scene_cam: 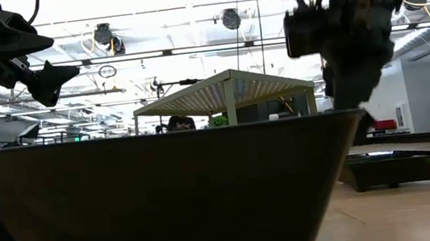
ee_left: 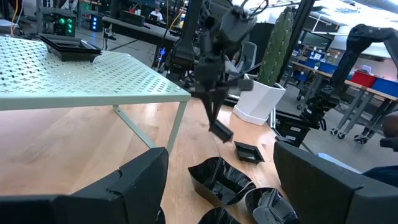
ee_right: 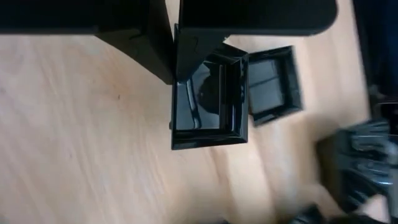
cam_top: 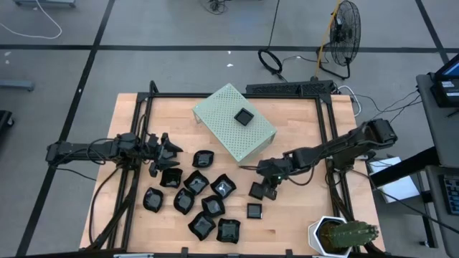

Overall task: Pick & Place Mini shaped plates
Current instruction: Stack the square plate on top of the other square plate on the shelf

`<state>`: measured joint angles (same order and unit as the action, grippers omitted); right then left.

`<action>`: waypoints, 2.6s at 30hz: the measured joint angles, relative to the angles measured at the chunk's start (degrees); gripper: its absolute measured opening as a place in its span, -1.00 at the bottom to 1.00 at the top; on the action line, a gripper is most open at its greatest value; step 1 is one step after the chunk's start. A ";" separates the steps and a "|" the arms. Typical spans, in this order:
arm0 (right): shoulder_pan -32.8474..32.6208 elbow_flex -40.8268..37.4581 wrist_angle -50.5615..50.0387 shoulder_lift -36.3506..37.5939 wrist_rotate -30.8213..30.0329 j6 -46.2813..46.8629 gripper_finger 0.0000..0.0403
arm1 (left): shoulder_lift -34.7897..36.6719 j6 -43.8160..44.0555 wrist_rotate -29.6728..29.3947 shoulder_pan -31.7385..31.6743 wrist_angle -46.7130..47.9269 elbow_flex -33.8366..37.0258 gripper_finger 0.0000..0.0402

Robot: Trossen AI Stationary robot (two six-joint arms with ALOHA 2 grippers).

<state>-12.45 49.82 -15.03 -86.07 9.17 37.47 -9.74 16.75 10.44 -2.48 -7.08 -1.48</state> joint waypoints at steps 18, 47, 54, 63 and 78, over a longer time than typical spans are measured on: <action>0.83 0.00 0.21 11.64 -4.88 -5.40 -1.00 | 0.00 0.01 0.00 0.00 -0.01 0.00 0.48; 3.95 0.00 0.18 13.47 -4.61 -8.63 -1.00 | 0.00 0.01 0.00 0.00 -0.01 0.00 0.48; 6.37 0.00 0.20 13.47 -4.42 -10.16 -1.00 | 0.00 0.00 0.00 -0.02 -0.01 0.00 0.48; 9.26 0.00 0.20 13.45 -1.53 -12.04 -1.00 | 0.00 0.00 0.02 -0.02 -0.01 0.00 0.48; 11.97 0.00 6.35 13.45 1.67 -14.92 -1.00 | 0.02 0.00 0.00 0.00 -0.01 0.00 0.48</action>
<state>-0.48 49.82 -8.68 -72.62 10.84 22.55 -9.72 16.75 10.44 -2.48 -7.09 -1.48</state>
